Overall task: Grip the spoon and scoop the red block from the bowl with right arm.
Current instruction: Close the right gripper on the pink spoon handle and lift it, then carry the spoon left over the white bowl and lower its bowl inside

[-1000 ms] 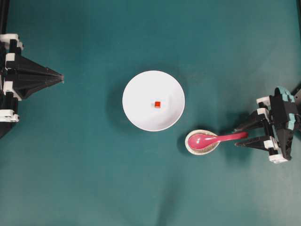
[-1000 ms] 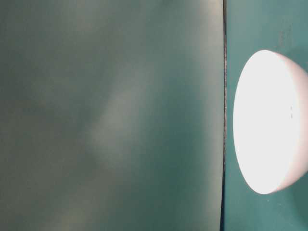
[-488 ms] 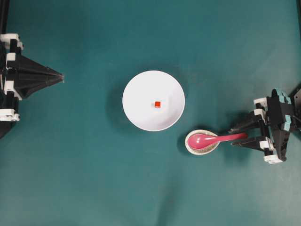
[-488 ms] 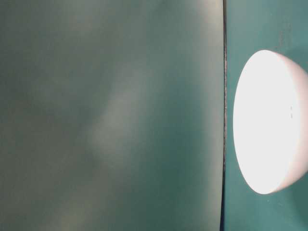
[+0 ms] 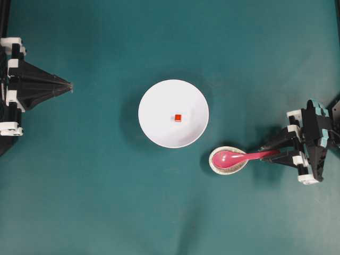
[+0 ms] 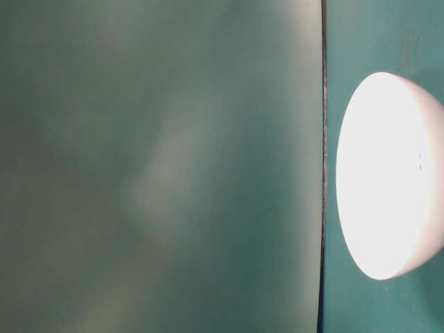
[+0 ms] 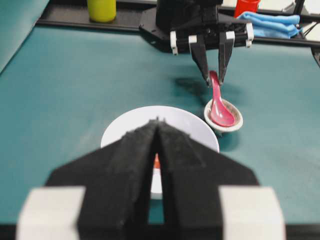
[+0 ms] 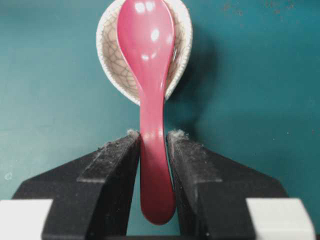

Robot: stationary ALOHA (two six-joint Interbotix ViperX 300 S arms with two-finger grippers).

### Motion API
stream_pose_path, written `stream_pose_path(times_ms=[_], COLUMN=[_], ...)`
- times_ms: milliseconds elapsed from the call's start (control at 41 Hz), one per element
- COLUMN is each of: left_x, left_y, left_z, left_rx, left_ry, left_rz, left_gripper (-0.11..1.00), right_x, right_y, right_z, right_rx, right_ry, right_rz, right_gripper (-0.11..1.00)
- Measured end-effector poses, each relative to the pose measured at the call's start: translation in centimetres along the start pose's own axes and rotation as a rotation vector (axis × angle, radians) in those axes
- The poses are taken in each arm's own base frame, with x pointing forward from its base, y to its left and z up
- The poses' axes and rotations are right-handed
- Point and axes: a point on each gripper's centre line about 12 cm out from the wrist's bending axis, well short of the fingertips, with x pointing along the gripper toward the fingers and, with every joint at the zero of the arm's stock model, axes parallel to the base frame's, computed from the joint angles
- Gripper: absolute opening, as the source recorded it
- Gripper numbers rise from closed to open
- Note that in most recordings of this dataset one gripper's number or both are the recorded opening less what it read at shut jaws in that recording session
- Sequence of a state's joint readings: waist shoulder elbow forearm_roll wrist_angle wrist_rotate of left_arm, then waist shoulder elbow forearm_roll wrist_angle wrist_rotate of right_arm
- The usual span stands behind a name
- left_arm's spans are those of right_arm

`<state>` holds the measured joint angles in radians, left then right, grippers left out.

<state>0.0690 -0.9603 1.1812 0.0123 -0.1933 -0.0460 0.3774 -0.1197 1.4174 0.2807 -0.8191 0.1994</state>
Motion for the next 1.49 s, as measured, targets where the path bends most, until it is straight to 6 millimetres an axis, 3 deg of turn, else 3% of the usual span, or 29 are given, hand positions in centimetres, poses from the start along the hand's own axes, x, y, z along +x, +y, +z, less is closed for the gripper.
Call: stream_pose_path(times_ms=[415,927,1171,1489], left_x=[0.0,0.0,0.0,0.0], left_y=[0.0,0.0,0.0,0.0], left_z=[-0.1,-0.1,-0.1,-0.1], left_rx=[0.0,0.0,0.0,0.0], left_ry=[0.005,0.006,0.005,0.005], left_rz=[0.0,0.0,0.0,0.0], left_gripper=[0.0,0.0,0.0,0.0], right_x=[0.0,-0.4,-1.0,-2.8], right_y=[0.0,0.8,2.2,1.9], right_z=[0.0,1.4,5.0,12.9], right_rx=[-0.006,-0.009,-0.071,-0.123], right_ry=[0.0,-0.021,-0.029,-0.075], right_rz=[0.0,0.029,0.069,0.027], right_gripper=[0.23,0.23,0.23,0.23])
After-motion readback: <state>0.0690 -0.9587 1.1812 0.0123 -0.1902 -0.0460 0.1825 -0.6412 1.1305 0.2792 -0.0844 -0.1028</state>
